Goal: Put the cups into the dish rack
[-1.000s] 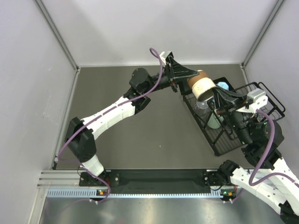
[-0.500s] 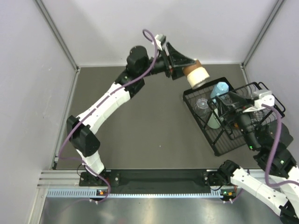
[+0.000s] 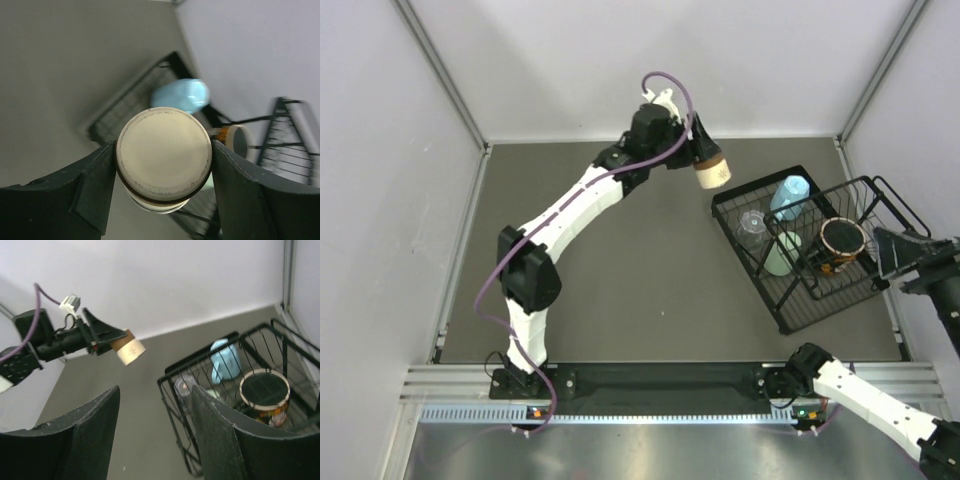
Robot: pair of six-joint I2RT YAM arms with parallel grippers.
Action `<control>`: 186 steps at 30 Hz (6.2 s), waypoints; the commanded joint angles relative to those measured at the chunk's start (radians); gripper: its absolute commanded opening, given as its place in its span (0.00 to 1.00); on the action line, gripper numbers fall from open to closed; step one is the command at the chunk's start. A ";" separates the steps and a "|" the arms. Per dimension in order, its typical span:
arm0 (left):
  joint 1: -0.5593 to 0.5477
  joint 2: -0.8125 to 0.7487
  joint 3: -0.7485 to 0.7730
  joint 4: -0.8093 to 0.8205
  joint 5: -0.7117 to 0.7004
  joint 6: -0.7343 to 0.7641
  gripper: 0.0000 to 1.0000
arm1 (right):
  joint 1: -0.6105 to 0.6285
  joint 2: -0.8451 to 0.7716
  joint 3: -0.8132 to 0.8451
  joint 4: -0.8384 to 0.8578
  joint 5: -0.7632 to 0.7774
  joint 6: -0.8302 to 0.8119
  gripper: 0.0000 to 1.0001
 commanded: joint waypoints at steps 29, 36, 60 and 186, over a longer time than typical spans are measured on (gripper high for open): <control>-0.253 0.312 0.184 0.142 -0.423 0.534 0.00 | 0.016 0.051 0.228 -0.406 0.006 0.331 0.59; -0.282 0.302 0.152 0.138 -0.384 0.504 0.00 | 0.024 0.032 0.197 -0.406 0.000 0.351 0.59; -0.338 0.289 0.120 0.133 -0.413 0.542 0.00 | 0.024 0.015 0.166 -0.422 -0.045 0.409 0.56; -0.081 0.114 -0.190 0.509 -0.112 0.307 0.93 | 0.025 0.161 -0.064 -0.168 -0.235 0.248 0.65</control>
